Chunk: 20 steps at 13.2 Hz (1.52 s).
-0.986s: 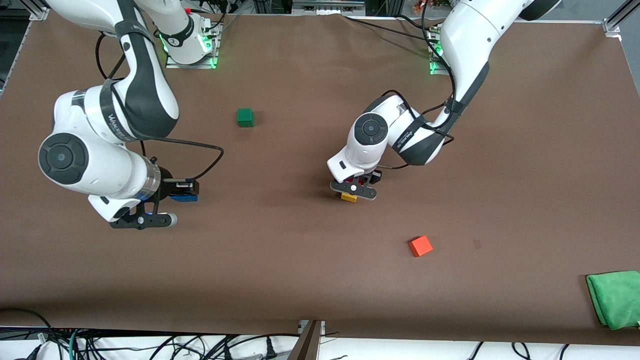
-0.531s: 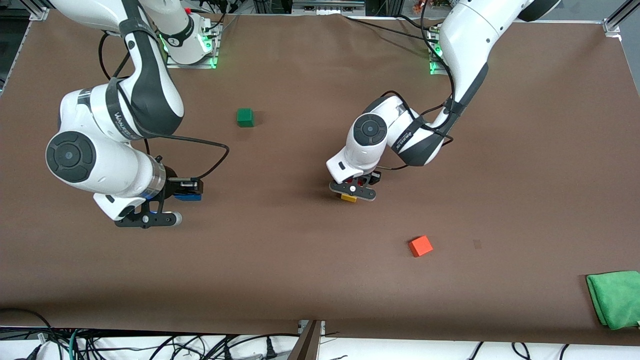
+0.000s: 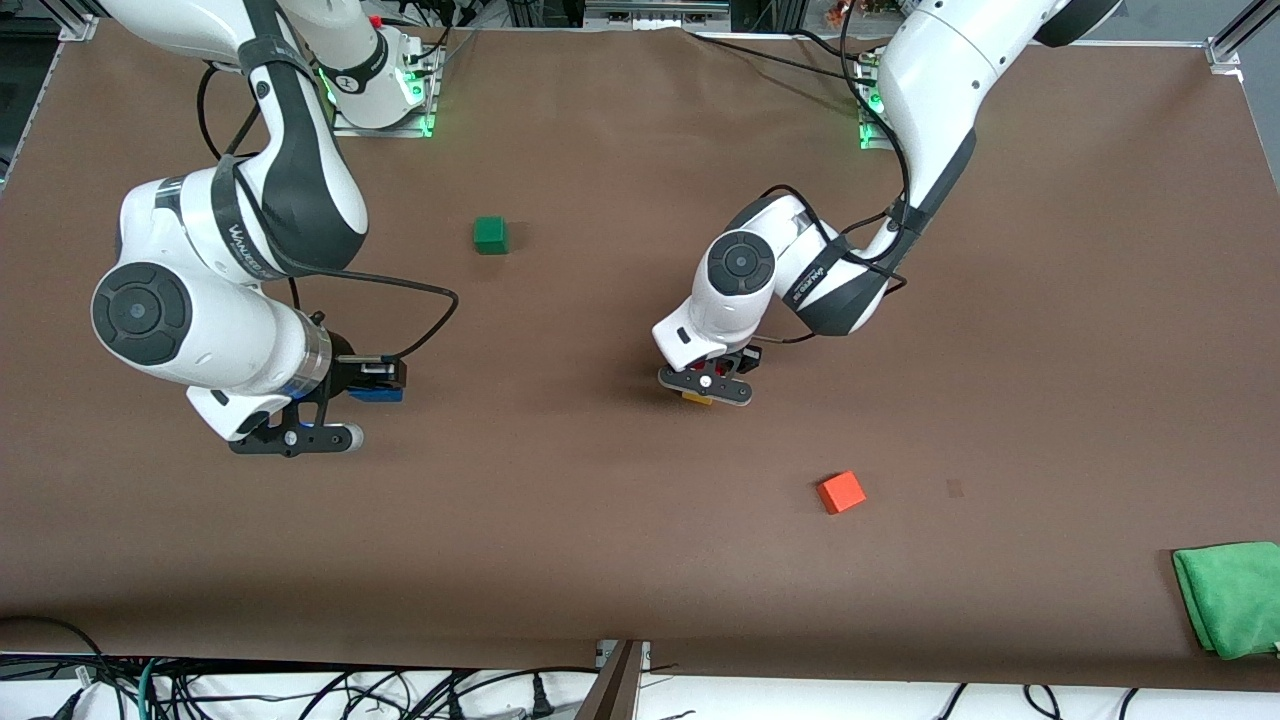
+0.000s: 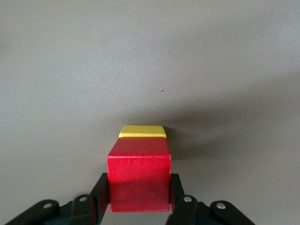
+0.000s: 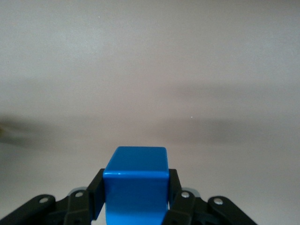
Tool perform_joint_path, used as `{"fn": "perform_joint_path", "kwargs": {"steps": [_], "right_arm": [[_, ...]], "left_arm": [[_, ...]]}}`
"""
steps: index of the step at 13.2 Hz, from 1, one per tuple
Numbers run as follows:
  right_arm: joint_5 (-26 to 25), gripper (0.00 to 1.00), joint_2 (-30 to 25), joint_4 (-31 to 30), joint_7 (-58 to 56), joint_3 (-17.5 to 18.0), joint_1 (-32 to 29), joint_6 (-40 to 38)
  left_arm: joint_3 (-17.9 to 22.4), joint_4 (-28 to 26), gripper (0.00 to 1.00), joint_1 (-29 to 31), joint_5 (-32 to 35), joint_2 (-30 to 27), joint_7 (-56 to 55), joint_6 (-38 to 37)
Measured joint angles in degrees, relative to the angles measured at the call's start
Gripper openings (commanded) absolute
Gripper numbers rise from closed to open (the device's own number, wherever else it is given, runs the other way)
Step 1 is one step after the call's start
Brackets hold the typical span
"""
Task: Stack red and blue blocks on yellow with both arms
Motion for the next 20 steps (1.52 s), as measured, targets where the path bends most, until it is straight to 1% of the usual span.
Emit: {"fn": "perform_joint_path", "kwargs": {"steps": [2, 3, 6, 8, 10, 13, 15, 16, 17, 19, 20], "right_arm": [[0.3, 0.3, 0.0, 0.0, 0.0, 0.0, 0.1, 0.0], [0.5, 0.3, 0.0, 0.0, 0.1, 0.0, 0.3, 0.0], [1.5, 0.3, 0.0, 0.1, 2.4, 0.1, 1.5, 0.0], [3.1, 0.3, 0.0, 0.1, 8.5, 0.3, 3.5, 0.6], [3.4, 0.3, 0.0, 0.2, 15.4, 0.5, 7.2, 3.0], [3.4, 0.3, 1.3, 0.3, 29.6, 0.8, 14.4, 10.0], [3.4, 0.3, 4.8, 2.5, 40.3, 0.9, 19.4, 14.0], [3.4, 0.3, 7.3, 4.5, 45.1, 0.9, 21.6, 16.3], [3.4, 0.3, 9.7, 6.0, 48.9, 0.8, 23.6, 19.0], [3.4, 0.3, 13.6, 7.9, 53.3, 0.8, 26.9, 24.5], [3.4, 0.3, 14.9, 8.3, 54.1, 0.7, 27.9, 26.5]], "left_arm": [[0.1, 0.7, 1.0, 0.0, 0.0, 0.0, -0.7, -1.3], [0.1, 2.5, 1.0, 0.0, 0.0, 0.0, -0.8, -3.8], [0.3, 11.4, 1.0, 0.5, 0.0, -0.3, -0.9, -15.8], [0.5, 16.5, 1.0, 2.5, 0.0, -0.8, -1.0, -22.7], [0.4, 20.2, 1.0, 6.3, 0.0, -2.1, -0.4, -27.2], [0.3, 21.7, 1.0, 11.8, -0.3, -5.9, 6.3, -30.7], [0.7, 22.0, 1.0, 15.6, -1.7, -9.1, 12.3, -33.3], [1.7, 22.1, 1.0, 17.6, -3.4, -11.0, 15.9, -35.0], [4.2, 22.1, 1.0, 18.8, -5.7, -13.0, 19.2, -36.8], [11.8, 21.8, 1.0, 19.5, -11.8, -16.8, 23.8, -40.7], [15.0, 21.4, 1.0, 19.7, -13.9, -18.5, 26.0, -42.4]]}}
